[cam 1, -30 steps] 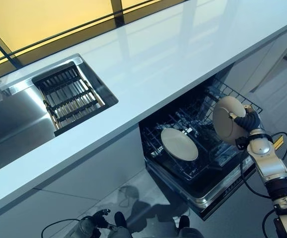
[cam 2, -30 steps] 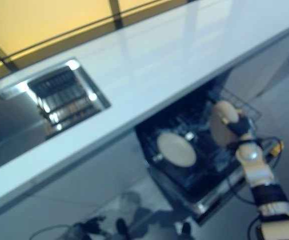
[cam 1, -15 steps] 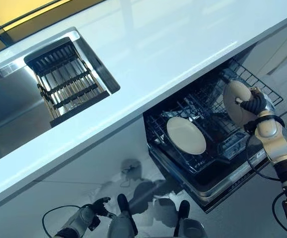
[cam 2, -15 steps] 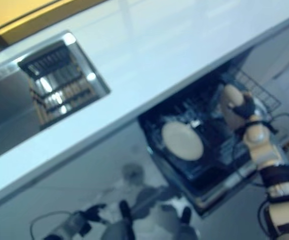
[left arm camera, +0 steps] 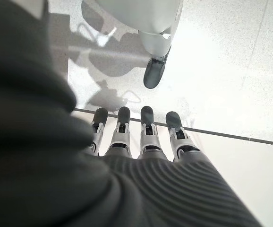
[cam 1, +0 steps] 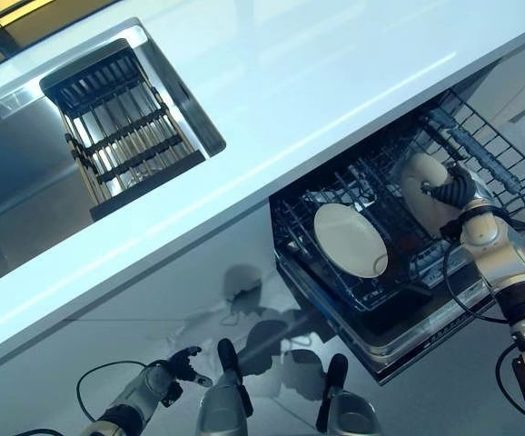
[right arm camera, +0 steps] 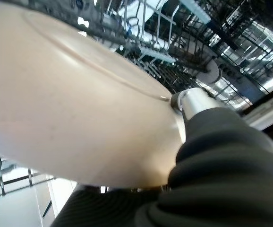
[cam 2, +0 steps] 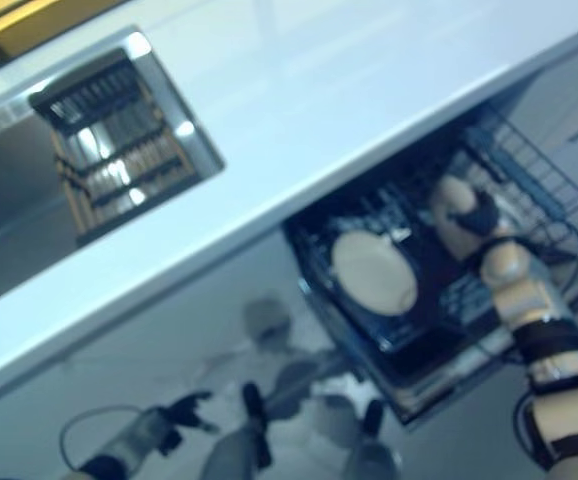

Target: Take plates into dishwasher

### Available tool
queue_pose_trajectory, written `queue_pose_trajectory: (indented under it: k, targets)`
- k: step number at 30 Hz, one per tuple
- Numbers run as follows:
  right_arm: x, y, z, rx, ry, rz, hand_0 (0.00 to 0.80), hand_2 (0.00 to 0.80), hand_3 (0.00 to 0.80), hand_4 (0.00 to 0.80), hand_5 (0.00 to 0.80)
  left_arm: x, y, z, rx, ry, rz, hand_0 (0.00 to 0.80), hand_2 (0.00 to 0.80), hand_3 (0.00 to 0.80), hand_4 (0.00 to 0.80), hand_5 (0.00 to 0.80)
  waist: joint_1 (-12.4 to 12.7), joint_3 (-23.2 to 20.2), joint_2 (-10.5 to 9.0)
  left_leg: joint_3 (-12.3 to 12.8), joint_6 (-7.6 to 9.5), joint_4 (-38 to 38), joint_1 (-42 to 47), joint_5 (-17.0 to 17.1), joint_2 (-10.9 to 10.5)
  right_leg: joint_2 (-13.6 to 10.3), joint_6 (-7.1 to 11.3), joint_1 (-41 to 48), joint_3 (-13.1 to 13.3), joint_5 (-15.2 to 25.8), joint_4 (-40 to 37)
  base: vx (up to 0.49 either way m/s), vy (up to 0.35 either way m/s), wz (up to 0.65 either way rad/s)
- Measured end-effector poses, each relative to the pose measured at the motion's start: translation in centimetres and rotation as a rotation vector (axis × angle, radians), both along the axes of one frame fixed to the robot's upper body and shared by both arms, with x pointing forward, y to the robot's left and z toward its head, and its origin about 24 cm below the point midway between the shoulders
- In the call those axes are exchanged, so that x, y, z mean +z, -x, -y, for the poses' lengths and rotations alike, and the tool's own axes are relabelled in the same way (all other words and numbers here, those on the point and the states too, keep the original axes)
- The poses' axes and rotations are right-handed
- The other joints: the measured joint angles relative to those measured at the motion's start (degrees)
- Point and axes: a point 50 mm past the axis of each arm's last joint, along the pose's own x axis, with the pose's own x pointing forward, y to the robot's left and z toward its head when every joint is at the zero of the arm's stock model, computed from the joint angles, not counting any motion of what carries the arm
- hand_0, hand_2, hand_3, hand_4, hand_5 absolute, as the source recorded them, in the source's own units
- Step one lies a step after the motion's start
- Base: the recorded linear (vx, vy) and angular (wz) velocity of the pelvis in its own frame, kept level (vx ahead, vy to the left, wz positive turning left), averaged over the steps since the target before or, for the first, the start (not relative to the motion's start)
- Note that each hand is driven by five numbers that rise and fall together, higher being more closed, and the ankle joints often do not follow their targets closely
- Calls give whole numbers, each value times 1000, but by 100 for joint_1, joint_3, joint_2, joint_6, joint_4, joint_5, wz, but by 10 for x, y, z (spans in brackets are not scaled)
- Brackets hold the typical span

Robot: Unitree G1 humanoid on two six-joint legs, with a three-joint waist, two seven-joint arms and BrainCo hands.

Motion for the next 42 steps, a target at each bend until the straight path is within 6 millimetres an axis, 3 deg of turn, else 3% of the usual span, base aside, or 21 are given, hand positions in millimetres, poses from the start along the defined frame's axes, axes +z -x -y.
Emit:
queue_pose_trajectory:
  k: [9,30,31,32,33,34,42]
  targets:
    - [3,-4,1,-46,1,25,800,800,800,800,800,5,-9,3,-8,0,33,0,0,0,0,0,1,148,29,-29,22,-1,-82,27,-21,-25,3,-85,-12,2,50,-3,4,1]
    - [-15,-9,1,-130,32,-9,800,800,800,800,800,9,-17,4,12,11,68,0,0,0,0,0,140,208,23,-202,64,-15,-154,73,-87,-76,27,-79,-137,14,82,-5,1,2]
    - [-15,-9,0,-131,33,-10,540,540,540,540,540,9,-17,4,13,10,70,0,0,0,0,0,139,222,1,-204,66,-14,-154,75,-87,-76,27,-79,-138,14,84,0,0,0]
    - [-16,-9,0,-131,34,-11,411,411,411,411,411,9,-17,4,12,10,70,0,0,0,0,0,137,234,-19,-208,68,-14,-154,78,-87,-76,27,-79,-140,14,93,0,0,0]
    - [-18,-9,-1,-129,31,-17,125,125,125,125,125,10,-18,4,12,10,72,0,0,0,0,0,137,243,-34,-216,70,-14,-154,79,-87,-76,27,-79,-143,14,101,0,0,0]
    - [-22,-10,-4,-122,24,-31,0,0,0,0,0,10,-18,4,12,10,73,0,0,0,0,0,137,250,-45,-222,71,-14,-154,83,-87,-77,27,-78,-147,14,106,0,0,0]
    - [-46,-12,-24,-76,-26,-94,0,0,0,0,0,13,-22,2,10,3,85,0,0,0,0,0,149,260,-62,-305,96,-15,-192,140,-96,-77,27,-70,-193,19,132,-5,-14,5]
